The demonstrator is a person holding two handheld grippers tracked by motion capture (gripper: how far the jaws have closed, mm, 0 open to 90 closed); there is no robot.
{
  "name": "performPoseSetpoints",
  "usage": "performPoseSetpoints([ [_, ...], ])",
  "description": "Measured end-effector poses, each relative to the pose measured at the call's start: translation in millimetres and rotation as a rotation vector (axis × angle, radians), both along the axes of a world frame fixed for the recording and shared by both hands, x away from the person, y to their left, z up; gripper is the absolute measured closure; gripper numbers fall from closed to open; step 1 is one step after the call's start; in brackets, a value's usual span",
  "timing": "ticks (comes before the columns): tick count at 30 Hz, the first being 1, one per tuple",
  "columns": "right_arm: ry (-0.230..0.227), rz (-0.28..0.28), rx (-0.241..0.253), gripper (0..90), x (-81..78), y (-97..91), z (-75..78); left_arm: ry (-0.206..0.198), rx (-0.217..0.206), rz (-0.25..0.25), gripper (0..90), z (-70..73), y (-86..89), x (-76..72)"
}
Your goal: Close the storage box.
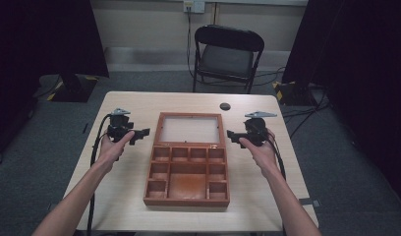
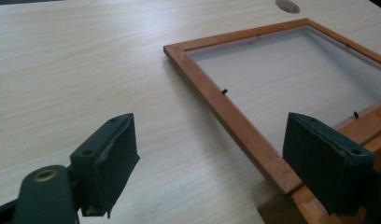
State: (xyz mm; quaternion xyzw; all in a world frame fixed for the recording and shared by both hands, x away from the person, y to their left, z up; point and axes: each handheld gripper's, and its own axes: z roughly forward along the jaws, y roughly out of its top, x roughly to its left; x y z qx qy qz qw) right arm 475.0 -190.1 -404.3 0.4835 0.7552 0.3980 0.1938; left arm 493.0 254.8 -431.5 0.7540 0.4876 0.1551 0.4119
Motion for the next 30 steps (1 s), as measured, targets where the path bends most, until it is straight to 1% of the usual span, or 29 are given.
performPoseSetpoints([
  [1,0.004,0.012,0.0,16.8,2.4,4.5,-2.8,0.007,0.006,-0.012,17.6,-1.6,-3.4,1.3],
  [2,0.008,0.027,0.011,18.0,5.1,10.2,-9.1,0.01,0.012,-0.028,17.5,-3.5,-6.4,1.9],
  [3,0.008,0.027,0.011,18.0,5.1,10.2,-9.1,0.012,0.009,-0.031,17.5,-5.5,-8.7,1.9],
  [4,0.036,0.041,0.028,17.8,8.5,14.4,-16.2,0.041,0.001,-0.028,17.3,-10.1,-15.5,2.3],
  [5,0.036,0.041,0.028,17.8,8.5,14.4,-16.2,0.041,0.001,-0.028,17.2,-10.1,-15.5,2.3],
  [6,0.065,0.055,0.036,17.7,12.4,19.0,-24.6,0.062,-0.038,-0.064,17.2,-13.8,-21.3,1.1],
  [7,0.065,0.055,0.036,17.7,12.4,19.0,-24.6,0.062,-0.038,-0.064,17.4,-13.8,-21.3,1.1],
  [8,0.075,0.055,0.007,18.0,15.5,23.8,-32.2,0.046,-0.001,-0.063,17.4,-15.9,-27.4,0.2],
  [9,0.075,0.055,0.007,18.0,15.5,23.8,-32.2,0.046,-0.001,-0.063,17.5,-15.9,-27.4,0.2],
  [10,0.071,0.06,-0.011,18.3,17.9,28.1,-37.0,0.046,-0.007,-0.067,17.5,-17.1,-28.9,1.1],
  [11,0.071,0.06,-0.011,18.3,17.9,28.1,-37.0,0.052,-0.006,-0.066,17.5,-18.2,-29.6,2.5],
  [13,0.095,0.059,-0.016,17.2,22.3,33.6,-42.2,0.072,0.013,-0.063,17.5,-22.1,-31.5,7.5],
  [14,0.098,0.062,-0.017,17.0,25.5,36.2,-45.6,0.081,0.013,-0.06,17.5,-25.7,-32.6,10.5],
  [15,0.102,0.06,-0.018,17.0,26.8,37.4,-47.1,0.094,-0.009,-0.06,17.5,-28.7,-33.8,12.0],
  [16,0.112,0.055,-0.018,17.0,28.9,39.2,-49.1,0.1,-0.013,-0.063,17.5,-30.2,-35.0,12.8],
  [17,0.112,0.055,-0.018,17.0,28.9,39.2,-49.1,0.1,-0.013,-0.063,17.5,-30.2,-35.0,12.8],
  [18,0.127,0.051,0.016,17.1,33.2,40.6,-52.4,0.103,-0.003,-0.059,17.7,-33.9,-38.9,14.6],
  [19,0.127,0.051,0.016,17.1,33.2,40.6,-52.4,0.103,-0.003,-0.059,18.1,-33.9,-38.9,14.6],
  [20,0.142,0.053,0.04,17.6,37.7,41.8,-56.4,0.112,-0.004,-0.061,18.2,-34.8,-40.2,16.7],
  [21,0.142,0.053,0.04,17.6,37.7,41.8,-56.4,0.112,-0.004,-0.061,18.2,-34.8,-40.2,16.7],
  [22,0.164,0.046,0.047,15.4,42.7,42.0,-62.0,0.116,-0.014,-0.059,18.0,-35.8,-41.8,18.2],
  [23,0.164,0.046,0.047,15.4,42.7,42.0,-62.0,0.116,-0.014,-0.059,18.0,-35.8,-41.8,18.2],
  [24,0.171,0.044,0.059,16.0,44.0,42.1,-63.0,0.127,-0.025,-0.06,18.0,-36.3,-42.1,18.8],
  [25,0.18,0.041,0.085,17.0,45.4,42.0,-64.2,0.128,-0.026,-0.058,17.5,-37.1,-41.8,19.8],
  [26,0.195,0.032,0.109,13.7,47.6,41.9,-67.5,0.138,-0.04,-0.057,15.7,-39.2,-41.4,22.6],
  [27,0.195,0.032,0.109,13.7,47.6,41.9,-67.5,0.138,-0.04,-0.057,15.3,-39.2,-41.4,22.6],
  [28,0.204,0.03,0.123,13.7,49.4,42.5,-69.0,0.146,-0.055,-0.054,15.4,-40.9,-41.6,25.6],
  [29,0.204,0.03,0.123,13.7,49.4,42.5,-69.0,0.146,-0.055,-0.054,15.3,-40.9,-41.6,25.6],
  [30,0.212,0.027,0.128,13.7,50.8,44.0,-69.5,0.166,-0.067,-0.057,15.4,-41.9,-42.5,28.3],
])
